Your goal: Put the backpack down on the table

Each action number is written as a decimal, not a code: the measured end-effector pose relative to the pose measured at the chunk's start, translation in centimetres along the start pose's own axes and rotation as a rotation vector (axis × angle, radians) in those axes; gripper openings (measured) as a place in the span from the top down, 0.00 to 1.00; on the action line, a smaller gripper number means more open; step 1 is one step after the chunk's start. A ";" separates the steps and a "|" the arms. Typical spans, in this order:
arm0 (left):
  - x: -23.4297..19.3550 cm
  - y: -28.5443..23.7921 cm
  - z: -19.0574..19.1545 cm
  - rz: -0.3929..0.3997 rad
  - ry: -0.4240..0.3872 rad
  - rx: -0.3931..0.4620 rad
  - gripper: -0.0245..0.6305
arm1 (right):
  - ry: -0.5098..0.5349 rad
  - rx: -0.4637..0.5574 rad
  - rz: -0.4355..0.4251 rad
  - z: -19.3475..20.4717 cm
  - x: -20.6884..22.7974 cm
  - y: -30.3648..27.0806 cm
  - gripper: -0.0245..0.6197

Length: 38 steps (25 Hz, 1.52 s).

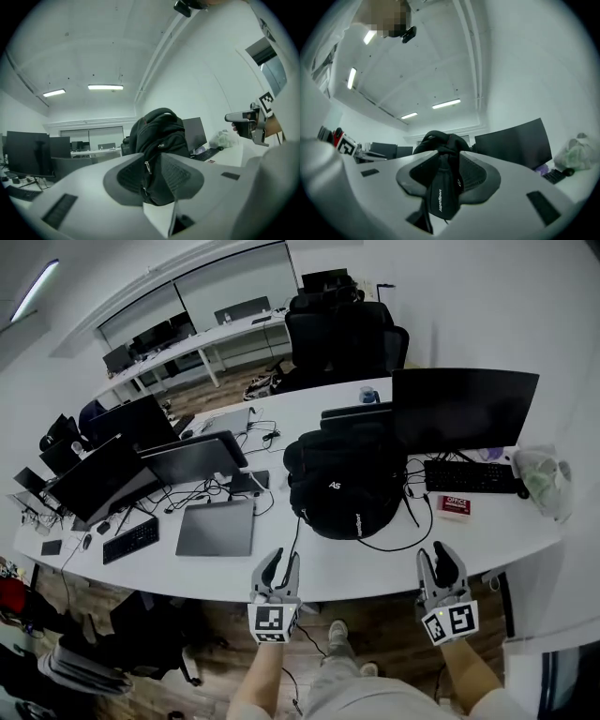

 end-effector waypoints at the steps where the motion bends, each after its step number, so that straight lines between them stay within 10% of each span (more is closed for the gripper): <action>1: -0.2 1.3 -0.7 -0.018 0.000 0.011 0.82 | -0.024 0.007 0.011 -0.7 0.3 1.1 0.77; 15: -1.7 13.4 -7.9 -0.032 0.124 0.107 0.95 | -0.029 -0.102 0.055 -2.2 -3.4 12.0 0.90; 38: -1.6 39.4 -6.0 0.220 0.304 0.059 0.95 | 0.008 -0.185 0.168 -7.2 -27.6 30.0 0.90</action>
Point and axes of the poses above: the fingertips, and each gripper's own axes: y backward along the fingers, x to its right, z out of its underside, the point moved 3 cm from there along y, backward along the fingers, and after that the axes turned 8 degrees about x, right-handed, at the moved point
